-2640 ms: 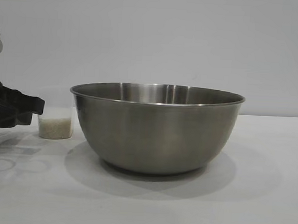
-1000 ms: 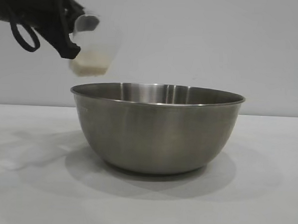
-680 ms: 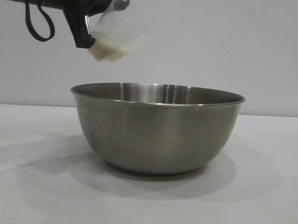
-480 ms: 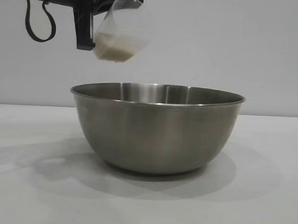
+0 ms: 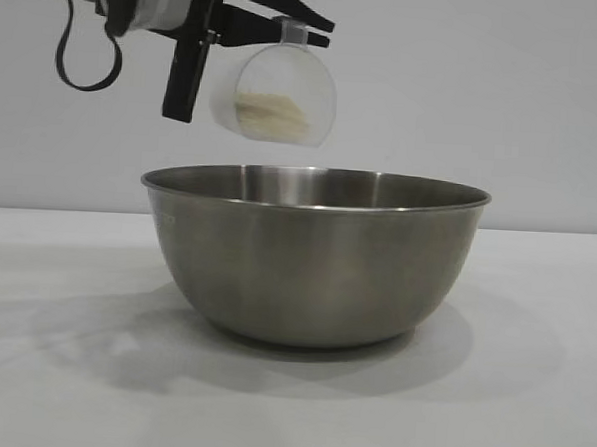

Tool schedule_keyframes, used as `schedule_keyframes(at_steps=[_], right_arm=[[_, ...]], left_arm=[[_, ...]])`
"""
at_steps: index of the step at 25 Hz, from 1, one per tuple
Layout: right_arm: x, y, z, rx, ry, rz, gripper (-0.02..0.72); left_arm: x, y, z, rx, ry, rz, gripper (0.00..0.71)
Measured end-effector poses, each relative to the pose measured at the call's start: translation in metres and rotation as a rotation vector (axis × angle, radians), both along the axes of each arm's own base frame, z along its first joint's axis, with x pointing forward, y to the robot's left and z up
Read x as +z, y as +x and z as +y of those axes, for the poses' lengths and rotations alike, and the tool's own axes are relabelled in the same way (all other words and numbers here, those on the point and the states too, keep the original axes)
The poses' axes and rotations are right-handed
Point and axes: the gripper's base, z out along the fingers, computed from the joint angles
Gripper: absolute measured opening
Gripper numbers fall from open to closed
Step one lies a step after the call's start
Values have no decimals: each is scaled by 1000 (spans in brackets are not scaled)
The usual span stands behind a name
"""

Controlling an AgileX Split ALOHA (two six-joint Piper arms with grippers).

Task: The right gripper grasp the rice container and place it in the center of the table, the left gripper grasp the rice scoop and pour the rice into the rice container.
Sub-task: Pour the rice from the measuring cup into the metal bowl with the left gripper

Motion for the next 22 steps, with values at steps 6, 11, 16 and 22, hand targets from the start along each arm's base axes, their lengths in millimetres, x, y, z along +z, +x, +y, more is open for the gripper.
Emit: schedule_keyframes(at_steps=[6,11,16,22], right_arm=[[0,0,0,0,0,0,242],[0,0,0,0,0,0,242],[0,0,0,0,0,0,242],[0,0,0,0,0,0,242]], left_arm=[[1,-4,-3,-35,97,-123,0],[12,-7,-3,-51,116,-220,0],[15,-4,-3,-56,153,-269,0],[12,-3,-2,-62,201,-298,0]])
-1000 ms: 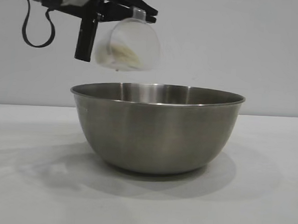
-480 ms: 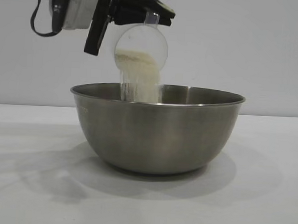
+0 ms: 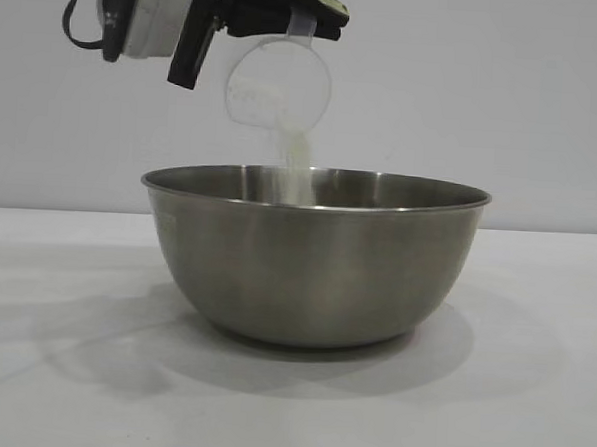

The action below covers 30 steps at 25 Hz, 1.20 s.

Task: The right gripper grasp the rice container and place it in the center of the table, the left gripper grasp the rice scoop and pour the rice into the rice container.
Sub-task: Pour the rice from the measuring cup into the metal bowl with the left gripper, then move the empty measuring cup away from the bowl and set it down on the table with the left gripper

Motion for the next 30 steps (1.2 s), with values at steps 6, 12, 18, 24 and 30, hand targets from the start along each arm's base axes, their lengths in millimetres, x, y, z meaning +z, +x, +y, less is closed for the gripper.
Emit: schedule_keyframes(at_steps=[6,12,18,24,30], right_arm=[[0,0,0,0,0,0,242],[0,0,0,0,0,0,242],[0,0,0,0,0,0,242],[0,0,0,0,0,0,242],[0,0,0,0,0,0,242]], left_arm=[[-1,0,0,4,12,-2,0],[4,5,1,161,-208,401,0],[17,23,10,416,-733,998,0],[17,31,33,524,-1289,1346,0],[-21,18,112,676,-1812,1453,0]])
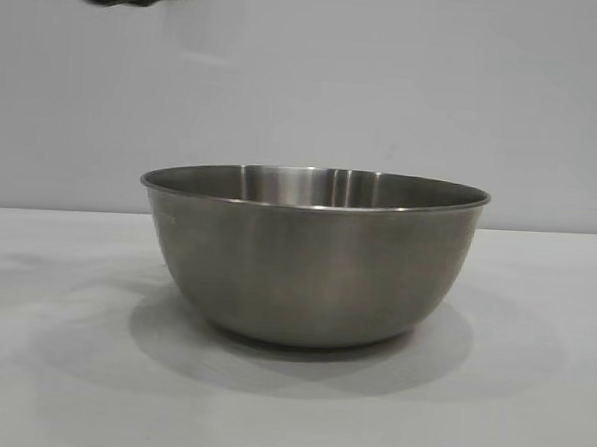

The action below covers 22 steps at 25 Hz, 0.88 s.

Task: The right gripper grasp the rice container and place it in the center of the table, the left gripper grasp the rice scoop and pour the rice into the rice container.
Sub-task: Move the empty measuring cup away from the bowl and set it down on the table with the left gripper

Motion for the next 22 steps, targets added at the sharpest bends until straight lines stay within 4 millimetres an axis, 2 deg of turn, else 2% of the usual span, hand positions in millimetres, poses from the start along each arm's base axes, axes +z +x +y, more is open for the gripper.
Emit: schedule_keyframes(at_steps=[3,6,14,20,21,22], right_arm=[[0,0,0,0,0,0,242],[0,0,0,0,0,0,242],[0,0,0,0,0,0,242],[0,0,0,0,0,0,242],[0,0,0,0,0,0,242],[0,0,0,0,0,0,242]], left_arm=[[-22,-15,30,87,-3,97,0],[-43,-25,40,115,15,179,0],[-91,-29,39,94,51,341,0],[-103,-31,39,92,58,379,0],[-104,-31,39,90,59,384,50],[-105,-32,39,88,60,386,50]])
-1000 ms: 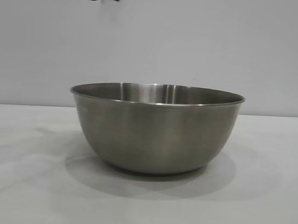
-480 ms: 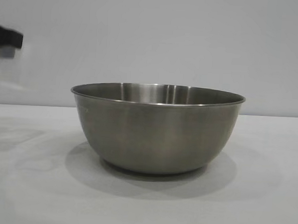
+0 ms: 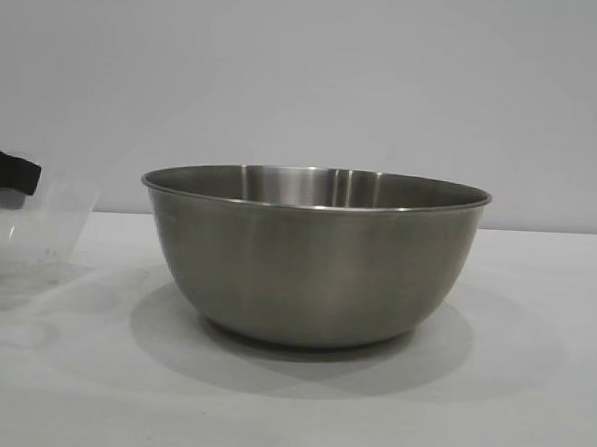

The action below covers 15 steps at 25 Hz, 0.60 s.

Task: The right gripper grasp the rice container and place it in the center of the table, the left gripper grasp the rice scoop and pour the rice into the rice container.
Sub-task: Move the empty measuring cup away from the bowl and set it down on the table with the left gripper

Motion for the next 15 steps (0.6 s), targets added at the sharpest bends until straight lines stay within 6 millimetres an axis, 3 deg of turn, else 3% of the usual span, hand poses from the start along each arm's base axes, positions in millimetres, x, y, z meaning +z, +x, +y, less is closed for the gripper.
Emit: schedule_keyframes(at_steps=[2,4,5,11,15], right_arm=[[0,0,0,0,0,0,242],[0,0,0,0,0,0,242],[0,0,0,0,0,0,242],[0,0,0,0,0,0,242],[0,0,0,0,0,0,242]], left_arm=[[-2,-4,0,0,1,14,124],[-4,-9,1,-2,4,32,112],[-6,-13,1,-2,5,45,167],[-14,-34,3,-11,26,116,166],[-6,-41,10,39,28,106,166]])
